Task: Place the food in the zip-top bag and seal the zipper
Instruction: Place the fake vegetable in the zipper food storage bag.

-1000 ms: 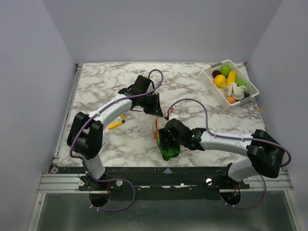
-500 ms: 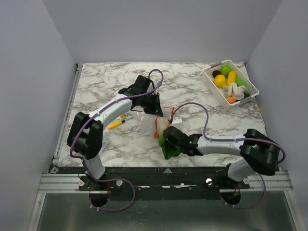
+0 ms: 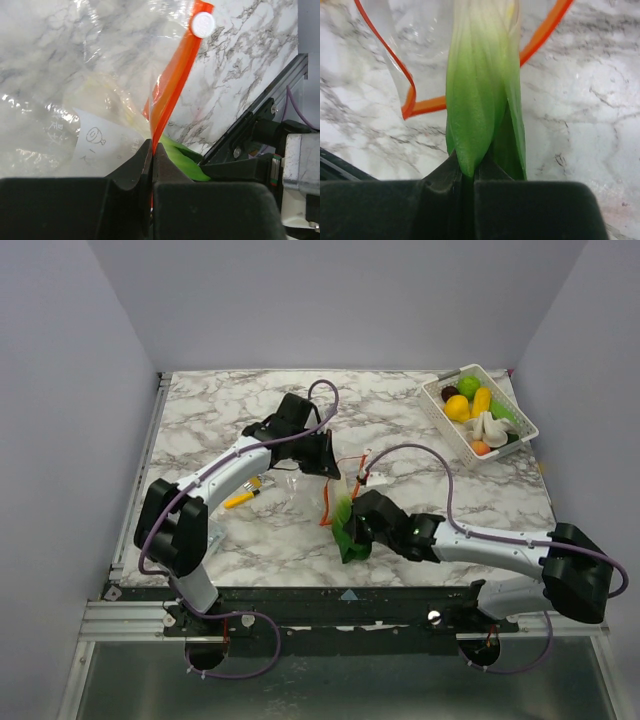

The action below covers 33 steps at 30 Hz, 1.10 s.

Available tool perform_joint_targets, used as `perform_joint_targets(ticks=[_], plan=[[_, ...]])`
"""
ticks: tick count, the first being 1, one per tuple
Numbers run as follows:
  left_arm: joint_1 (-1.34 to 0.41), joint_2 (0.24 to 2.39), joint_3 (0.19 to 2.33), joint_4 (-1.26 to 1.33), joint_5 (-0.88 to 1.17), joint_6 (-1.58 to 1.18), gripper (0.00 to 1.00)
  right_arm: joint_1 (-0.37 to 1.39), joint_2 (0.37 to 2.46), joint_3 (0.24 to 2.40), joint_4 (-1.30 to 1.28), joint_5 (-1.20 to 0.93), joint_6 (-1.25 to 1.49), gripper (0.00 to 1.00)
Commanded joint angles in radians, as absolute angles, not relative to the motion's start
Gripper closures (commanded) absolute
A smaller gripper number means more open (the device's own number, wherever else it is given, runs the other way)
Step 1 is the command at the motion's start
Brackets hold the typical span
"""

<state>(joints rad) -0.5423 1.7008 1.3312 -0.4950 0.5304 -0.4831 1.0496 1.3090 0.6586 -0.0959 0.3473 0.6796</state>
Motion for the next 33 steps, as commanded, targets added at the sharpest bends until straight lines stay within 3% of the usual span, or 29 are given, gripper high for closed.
perform_joint_targets(ticks=[1, 8, 14, 18, 21, 26, 33], plan=[[-0.565, 1.623, 1.328, -0.462, 0.509, -0.444, 1.00, 0.980, 1.309, 0.796, -0.192, 0.239, 0.658, 1.00], [-0.594, 1.561, 1.305, -0.427, 0.506, -0.417, 1.00, 0.824, 1.332, 0.918, -0.221, -0.027, 0.648, 1.00], [-0.601, 1.510, 1.269, -0.371, 0.556, -0.423, 1.00, 0.732, 1.275, 0.880, -0.123, -0.026, 0.714, 1.00], [-0.601, 1.509, 1.261, -0.344, 0.633, -0.452, 1.00, 0.658, 1.197, 0.738, 0.125, -0.086, 0.828, 1.00], [-0.601, 1.501, 1.240, -0.303, 0.691, -0.487, 1.00, 0.651, 1.185, 0.729, 0.172, -0.067, 0.865, 1.00], [-0.601, 1.488, 1.207, -0.209, 0.795, -0.555, 1.00, 0.650, 1.212, 0.626, 0.458, -0.068, 0.974, 1.00], [-0.601, 1.513, 1.146, -0.023, 0.932, -0.708, 1.00, 0.651, 1.347, 0.606, 0.600, 0.023, 0.930, 1.00]])
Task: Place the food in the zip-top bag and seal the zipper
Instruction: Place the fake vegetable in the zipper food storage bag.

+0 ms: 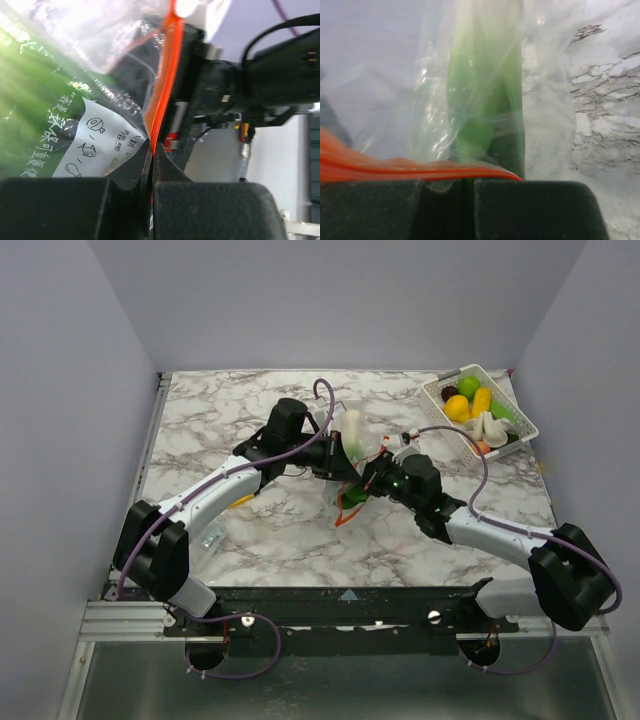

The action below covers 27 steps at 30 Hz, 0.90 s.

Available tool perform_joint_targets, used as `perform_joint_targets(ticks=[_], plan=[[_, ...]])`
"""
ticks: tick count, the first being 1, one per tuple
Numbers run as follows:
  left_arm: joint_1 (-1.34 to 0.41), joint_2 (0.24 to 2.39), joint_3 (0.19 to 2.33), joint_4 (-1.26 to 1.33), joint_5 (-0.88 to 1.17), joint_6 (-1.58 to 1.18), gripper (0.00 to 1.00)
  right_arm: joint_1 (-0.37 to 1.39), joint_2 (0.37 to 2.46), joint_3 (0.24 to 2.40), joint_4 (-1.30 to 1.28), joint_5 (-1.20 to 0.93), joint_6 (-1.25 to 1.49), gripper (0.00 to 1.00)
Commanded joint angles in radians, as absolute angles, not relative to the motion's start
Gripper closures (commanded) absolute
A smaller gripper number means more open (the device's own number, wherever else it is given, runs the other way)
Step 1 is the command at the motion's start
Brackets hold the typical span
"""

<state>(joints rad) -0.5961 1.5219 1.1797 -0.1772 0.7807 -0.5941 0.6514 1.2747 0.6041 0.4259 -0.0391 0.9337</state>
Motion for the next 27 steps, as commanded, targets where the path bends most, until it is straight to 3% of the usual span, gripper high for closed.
perform_joint_targets(ticks=[1, 3, 5, 14, 19, 22, 27], plan=[[-0.601, 1.515, 1.139, -0.006, 0.945, -0.725, 1.00, 0.652, 1.358, 0.609, 0.601, 0.010, 0.945, 0.99], [-0.601, 1.513, 1.132, -0.005, 0.940, -0.730, 1.00, 0.657, 1.391, 0.663, 0.529, -0.034, 0.943, 0.92], [-0.601, 1.507, 1.143, -0.037, 0.909, -0.698, 1.00, 0.671, 1.444, 0.753, 0.336, -0.029, 0.910, 0.91], [-0.588, 1.487, 1.210, -0.248, 0.715, -0.549, 1.00, 0.687, 1.419, 0.806, 0.073, -0.087, 0.878, 0.86], [-0.587, 1.493, 1.218, -0.255, 0.706, -0.543, 1.00, 0.687, 1.408, 0.813, 0.031, -0.064, 0.889, 0.49], [-0.584, 1.494, 1.216, -0.266, 0.688, -0.539, 1.00, 0.687, 1.406, 0.890, -0.134, -0.052, 0.867, 0.42], [-0.574, 1.518, 1.249, -0.324, 0.664, -0.540, 1.00, 0.698, 1.357, 1.007, -0.420, -0.017, 0.821, 0.40]])
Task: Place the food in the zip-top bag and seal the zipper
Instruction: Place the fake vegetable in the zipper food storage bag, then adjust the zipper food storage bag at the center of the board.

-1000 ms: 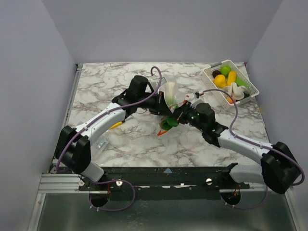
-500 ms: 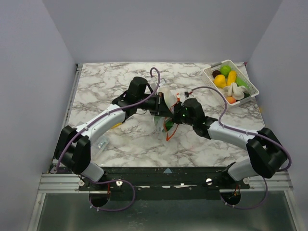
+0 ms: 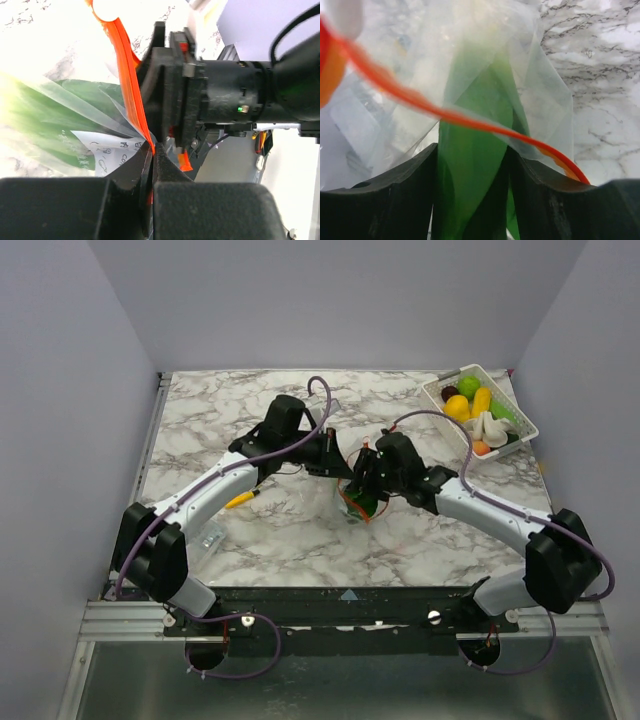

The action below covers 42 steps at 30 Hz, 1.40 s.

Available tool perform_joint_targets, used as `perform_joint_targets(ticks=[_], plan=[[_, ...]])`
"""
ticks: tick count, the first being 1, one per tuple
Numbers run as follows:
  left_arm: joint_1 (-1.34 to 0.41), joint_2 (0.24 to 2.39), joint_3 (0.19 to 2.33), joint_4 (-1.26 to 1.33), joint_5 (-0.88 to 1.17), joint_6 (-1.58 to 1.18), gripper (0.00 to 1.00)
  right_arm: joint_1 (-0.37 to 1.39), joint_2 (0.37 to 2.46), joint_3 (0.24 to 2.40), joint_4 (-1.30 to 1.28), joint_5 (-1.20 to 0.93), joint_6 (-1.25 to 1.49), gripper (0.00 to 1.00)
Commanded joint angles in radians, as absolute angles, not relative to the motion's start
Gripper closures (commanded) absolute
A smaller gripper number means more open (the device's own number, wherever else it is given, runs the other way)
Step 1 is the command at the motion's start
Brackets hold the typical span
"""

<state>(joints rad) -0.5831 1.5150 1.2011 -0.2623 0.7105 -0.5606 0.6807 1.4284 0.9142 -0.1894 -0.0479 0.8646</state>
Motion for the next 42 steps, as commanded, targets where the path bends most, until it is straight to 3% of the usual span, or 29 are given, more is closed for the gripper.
perform_joint_targets(ticks=[1, 7, 13, 16, 24, 31, 33, 36, 37, 38, 42], plan=[[-0.573, 1.524, 1.253, -0.333, 0.654, -0.546, 1.00, 0.698, 1.336, 1.014, -0.448, -0.010, 0.817, 0.40], [-0.550, 1.535, 1.265, -0.355, 0.646, -0.680, 1.00, 0.698, 1.281, 1.100, -0.586, 0.034, 0.745, 0.36], [-0.541, 1.536, 1.283, -0.392, 0.666, -0.633, 1.00, 0.697, 1.254, 1.178, -0.573, -0.016, 0.734, 0.35], [-0.541, 1.518, 1.262, -0.369, 0.681, -0.624, 1.00, 0.698, 1.247, 1.203, -0.620, 0.123, 0.759, 0.35], [-0.537, 1.499, 1.256, -0.331, 0.745, -0.633, 1.00, 0.698, 1.190, 0.967, -0.410, 0.122, 0.807, 0.50], [-0.535, 1.494, 1.251, -0.315, 0.760, -0.644, 1.00, 0.713, 1.170, 0.846, -0.286, 0.069, 0.816, 0.52], [-0.534, 1.497, 1.254, -0.314, 0.760, -0.642, 1.00, 0.724, 1.195, 0.827, -0.255, 0.065, 0.818, 0.59], [-0.534, 1.499, 1.263, -0.336, 0.732, -0.618, 1.00, 0.730, 1.235, 0.867, -0.272, 0.063, 0.795, 0.82], [-0.533, 1.501, 1.270, -0.354, 0.726, -0.615, 1.00, 0.730, 1.242, 0.893, -0.275, 0.054, 0.779, 0.95], [-0.530, 1.501, 1.288, -0.376, 0.723, -0.615, 1.00, 0.729, 1.247, 0.934, -0.288, 0.046, 0.761, 1.00], [-0.522, 1.423, 1.367, -0.496, 0.631, -0.614, 1.00, 0.729, 1.270, 1.244, -0.543, 0.139, 0.687, 1.00]])
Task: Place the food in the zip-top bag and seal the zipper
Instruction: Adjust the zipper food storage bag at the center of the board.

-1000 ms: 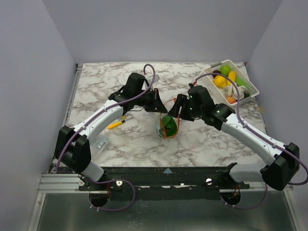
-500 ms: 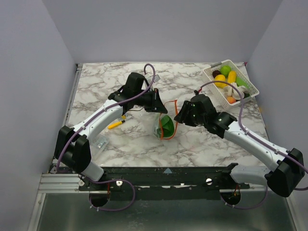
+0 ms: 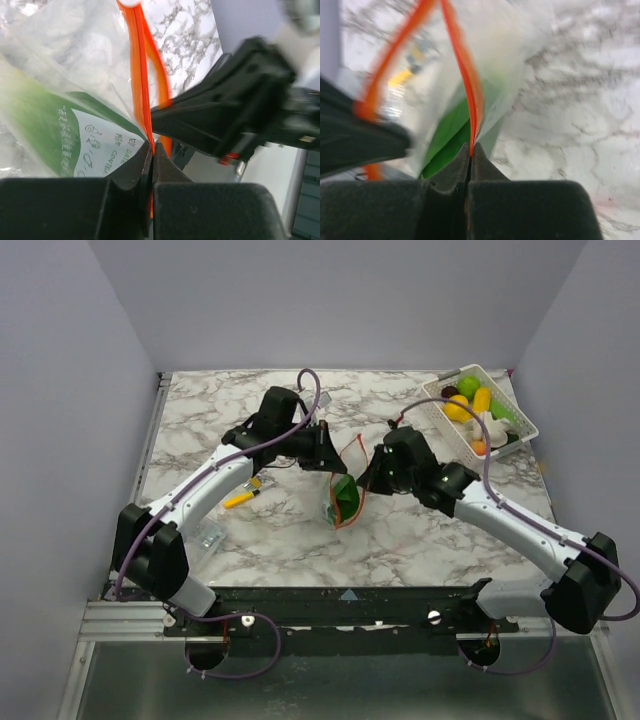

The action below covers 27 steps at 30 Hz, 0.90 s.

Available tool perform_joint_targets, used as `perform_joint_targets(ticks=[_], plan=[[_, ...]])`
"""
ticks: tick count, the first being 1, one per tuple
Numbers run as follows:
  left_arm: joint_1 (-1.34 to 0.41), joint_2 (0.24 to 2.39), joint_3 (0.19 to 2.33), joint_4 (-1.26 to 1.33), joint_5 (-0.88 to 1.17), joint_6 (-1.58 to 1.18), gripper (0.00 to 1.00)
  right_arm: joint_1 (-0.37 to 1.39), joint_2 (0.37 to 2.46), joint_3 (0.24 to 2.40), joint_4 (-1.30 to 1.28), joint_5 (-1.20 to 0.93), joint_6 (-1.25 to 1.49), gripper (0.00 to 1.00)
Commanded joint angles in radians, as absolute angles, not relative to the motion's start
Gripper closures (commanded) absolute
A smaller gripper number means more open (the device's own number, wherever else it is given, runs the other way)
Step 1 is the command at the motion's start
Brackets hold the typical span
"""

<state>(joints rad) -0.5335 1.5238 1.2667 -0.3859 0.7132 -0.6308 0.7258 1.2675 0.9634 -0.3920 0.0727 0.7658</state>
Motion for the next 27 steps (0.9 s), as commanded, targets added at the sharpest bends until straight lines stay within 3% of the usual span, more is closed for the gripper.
perform_joint_targets(ticks=[1, 3, 6, 11, 16, 21, 27], plan=[[-0.523, 1.373, 1.377, -0.514, 0.596, -0.619, 1.00, 0.730, 1.287, 1.328, -0.615, 0.138, 0.671, 1.00], [-0.523, 1.278, 1.373, -0.527, 0.549, -0.648, 1.00, 0.730, 1.316, 1.463, -0.744, 0.108, 0.651, 1.00], [-0.521, 1.174, 1.297, -0.479, 0.487, -0.731, 1.00, 0.729, 1.331, 1.495, -0.740, 0.019, 0.637, 1.00], [-0.489, 1.313, 1.413, -0.617, 0.506, -0.694, 1.00, 0.730, 1.377, 1.463, -0.705, 0.063, 0.582, 1.00], [-0.537, 1.144, 1.265, -0.407, 0.484, -0.722, 1.00, 0.730, 1.266, 1.422, -0.585, -0.020, 0.608, 1.00], [-0.453, 1.293, 1.436, -0.627, 0.464, -0.587, 1.00, 0.730, 1.341, 1.446, -0.579, -0.019, 0.612, 1.00], [-0.435, 1.247, 1.384, -0.533, 0.399, -0.519, 1.00, 0.730, 1.342, 1.431, -0.533, -0.018, 0.631, 1.00]])
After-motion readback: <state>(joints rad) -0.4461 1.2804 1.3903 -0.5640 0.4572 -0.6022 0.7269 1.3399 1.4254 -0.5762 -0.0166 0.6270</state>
